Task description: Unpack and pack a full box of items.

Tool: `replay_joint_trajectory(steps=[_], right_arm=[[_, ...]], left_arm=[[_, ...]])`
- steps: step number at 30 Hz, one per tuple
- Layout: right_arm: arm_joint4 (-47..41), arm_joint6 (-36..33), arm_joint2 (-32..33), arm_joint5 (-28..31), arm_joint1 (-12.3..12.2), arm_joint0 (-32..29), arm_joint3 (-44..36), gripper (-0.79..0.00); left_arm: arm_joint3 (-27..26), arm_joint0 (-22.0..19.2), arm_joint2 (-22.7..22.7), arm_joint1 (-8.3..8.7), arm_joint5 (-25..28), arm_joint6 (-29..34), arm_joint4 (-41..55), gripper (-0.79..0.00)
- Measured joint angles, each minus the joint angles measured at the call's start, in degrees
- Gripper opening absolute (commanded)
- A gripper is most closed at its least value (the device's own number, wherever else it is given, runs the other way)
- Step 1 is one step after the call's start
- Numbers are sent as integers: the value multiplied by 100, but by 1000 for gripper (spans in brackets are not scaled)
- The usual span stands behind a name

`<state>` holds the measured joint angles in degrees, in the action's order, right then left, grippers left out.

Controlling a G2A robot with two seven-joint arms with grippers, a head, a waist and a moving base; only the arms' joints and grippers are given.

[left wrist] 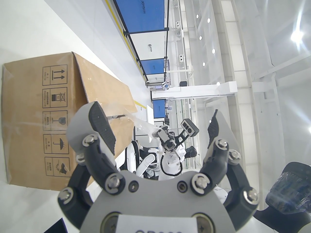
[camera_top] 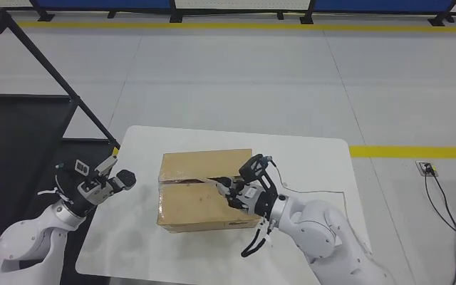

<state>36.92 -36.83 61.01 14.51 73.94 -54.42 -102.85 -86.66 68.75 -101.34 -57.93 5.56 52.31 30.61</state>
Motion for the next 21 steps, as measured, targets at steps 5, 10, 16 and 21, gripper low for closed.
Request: replay_joint_trajectory(steps=[5, 10, 16, 21], right_arm=[[-106, 1, -45, 124, 2, -10, -41, -785], [-175, 34, -85, 266, -3, -66, -113, -785], [-245, 27, -81, 426, -23, -179, -229, -785], [-388, 30, -88, 588, -35, -246, -294, -785]], left_arm=[[14, 6, 0, 15, 0, 20, 18, 0], [-3, 8, 41, 26, 7, 33, 13, 0], [-17, 26, 89, 38, 30, 35, 0, 0], [-46, 48, 147, 44, 45, 50, -3, 0]])
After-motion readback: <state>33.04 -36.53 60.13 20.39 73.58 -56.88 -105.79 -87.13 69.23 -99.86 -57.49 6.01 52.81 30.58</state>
